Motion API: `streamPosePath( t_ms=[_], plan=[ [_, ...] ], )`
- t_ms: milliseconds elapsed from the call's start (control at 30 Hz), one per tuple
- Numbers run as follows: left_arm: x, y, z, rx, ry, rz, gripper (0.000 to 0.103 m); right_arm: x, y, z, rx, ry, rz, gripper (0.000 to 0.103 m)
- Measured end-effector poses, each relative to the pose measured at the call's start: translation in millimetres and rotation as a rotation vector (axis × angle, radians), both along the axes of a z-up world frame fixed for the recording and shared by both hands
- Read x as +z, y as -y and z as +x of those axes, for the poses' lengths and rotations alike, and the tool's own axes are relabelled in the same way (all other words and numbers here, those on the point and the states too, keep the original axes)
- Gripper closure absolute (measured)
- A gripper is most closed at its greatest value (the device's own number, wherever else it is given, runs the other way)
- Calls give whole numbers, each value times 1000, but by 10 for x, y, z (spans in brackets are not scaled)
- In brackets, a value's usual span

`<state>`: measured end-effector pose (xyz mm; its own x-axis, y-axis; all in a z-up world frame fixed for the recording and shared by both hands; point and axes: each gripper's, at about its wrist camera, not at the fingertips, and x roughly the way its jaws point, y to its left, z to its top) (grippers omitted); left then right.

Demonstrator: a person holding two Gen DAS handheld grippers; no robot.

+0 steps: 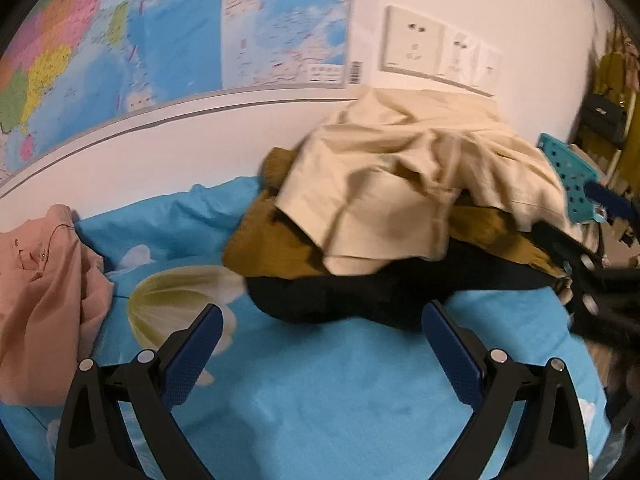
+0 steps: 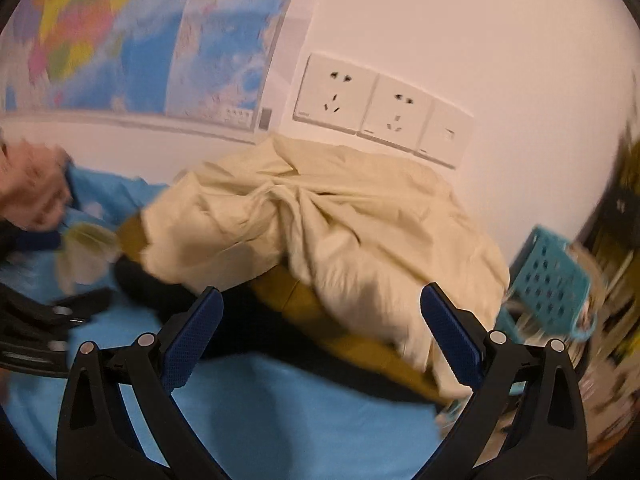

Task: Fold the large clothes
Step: 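Grasp the cream shirt with the right tool while the left tool grasps it too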

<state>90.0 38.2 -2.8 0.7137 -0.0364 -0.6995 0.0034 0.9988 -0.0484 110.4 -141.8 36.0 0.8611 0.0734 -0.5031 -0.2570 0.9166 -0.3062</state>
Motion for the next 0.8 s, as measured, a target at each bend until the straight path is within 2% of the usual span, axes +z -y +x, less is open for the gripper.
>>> streamPosePath(
  t_ms=[133, 233, 267, 300, 333, 367, 400, 433, 500, 667, 800],
  plan=[
    [-55, -183, 116, 30, -8, 18, 7, -125, -241, 377, 55, -4, -153, 5],
    [-95, -300, 190, 47, -11, 40, 7, -327, -394, 675, 79, -15, -312, 6],
    [-104, -340, 216, 51, -10, 43, 7, -356, -414, 736, 74, -11, -337, 8],
    [-113, -378, 247, 54, -11, 49, 7, -384, -415, 787, 94, -19, -340, 18],
    [-118, -398, 267, 57, -11, 55, 7, -381, -403, 812, 117, -37, -320, 30],
    [-125, -430, 297, 58, -9, 60, 7, -340, -367, 828, 121, -49, -297, 60],
    [-132, -455, 326, 52, -5, 68, 7, -262, -308, 824, 113, -52, -275, 78],
    [-137, -468, 344, 50, -2, 77, 7, -185, -248, 813, 109, -55, -253, 87],
    [-142, -511, 396, 35, 17, 103, 7, 113, -6, 694, 117, -40, -151, 93],
    [-97, -531, 531, -24, 82, 137, 7, 820, 569, 298, 92, 63, 32, 96],
    [6, -385, 617, -131, 176, 170, 7, 1410, 1085, 164, 58, 134, 239, 97]
  ],
)
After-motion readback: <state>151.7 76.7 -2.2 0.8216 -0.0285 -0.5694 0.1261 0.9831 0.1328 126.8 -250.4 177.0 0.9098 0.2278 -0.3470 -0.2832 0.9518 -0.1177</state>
